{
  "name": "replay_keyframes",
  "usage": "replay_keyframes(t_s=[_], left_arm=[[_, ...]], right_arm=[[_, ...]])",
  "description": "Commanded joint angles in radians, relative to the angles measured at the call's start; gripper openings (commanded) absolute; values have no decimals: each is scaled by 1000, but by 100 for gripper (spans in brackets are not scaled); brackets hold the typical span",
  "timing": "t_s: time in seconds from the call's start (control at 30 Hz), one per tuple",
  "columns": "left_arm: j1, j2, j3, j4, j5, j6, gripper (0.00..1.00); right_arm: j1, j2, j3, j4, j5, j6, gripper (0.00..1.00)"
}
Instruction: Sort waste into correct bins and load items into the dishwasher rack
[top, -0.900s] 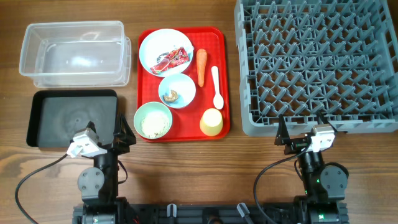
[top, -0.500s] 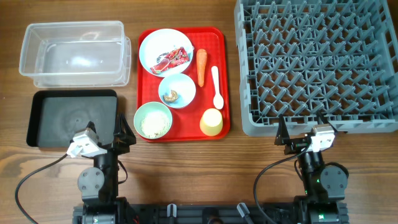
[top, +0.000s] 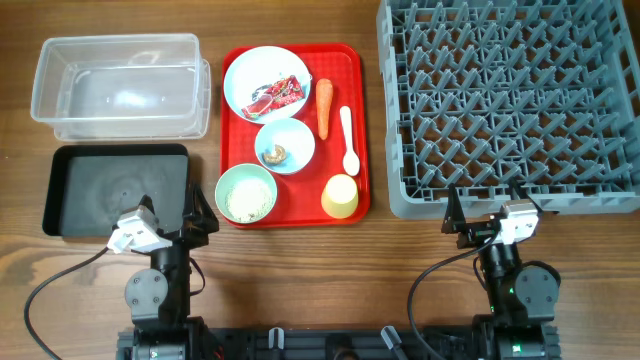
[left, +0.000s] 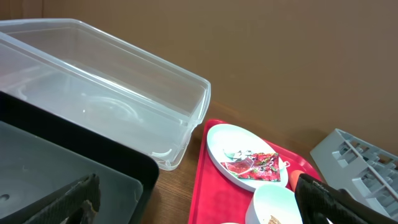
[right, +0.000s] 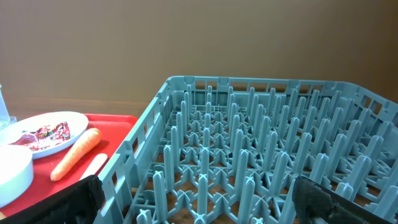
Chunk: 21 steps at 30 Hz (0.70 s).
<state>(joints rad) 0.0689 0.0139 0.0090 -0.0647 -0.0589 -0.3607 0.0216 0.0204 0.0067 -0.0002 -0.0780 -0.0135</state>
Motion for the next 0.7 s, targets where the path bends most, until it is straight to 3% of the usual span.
replay_keyframes(t_s=[0.0, 0.47, 0.67], left_arm=[[6, -5, -3, 0, -13, 6, 100], [6, -5, -3, 0, -12, 6, 100], [6, -5, -3, 0, -13, 6, 100]], right_arm=[[0, -2, -2, 5, -8, -10, 100], [0, -2, -2, 5, -8, -10, 100], [0, -2, -2, 59, 11, -79, 100]])
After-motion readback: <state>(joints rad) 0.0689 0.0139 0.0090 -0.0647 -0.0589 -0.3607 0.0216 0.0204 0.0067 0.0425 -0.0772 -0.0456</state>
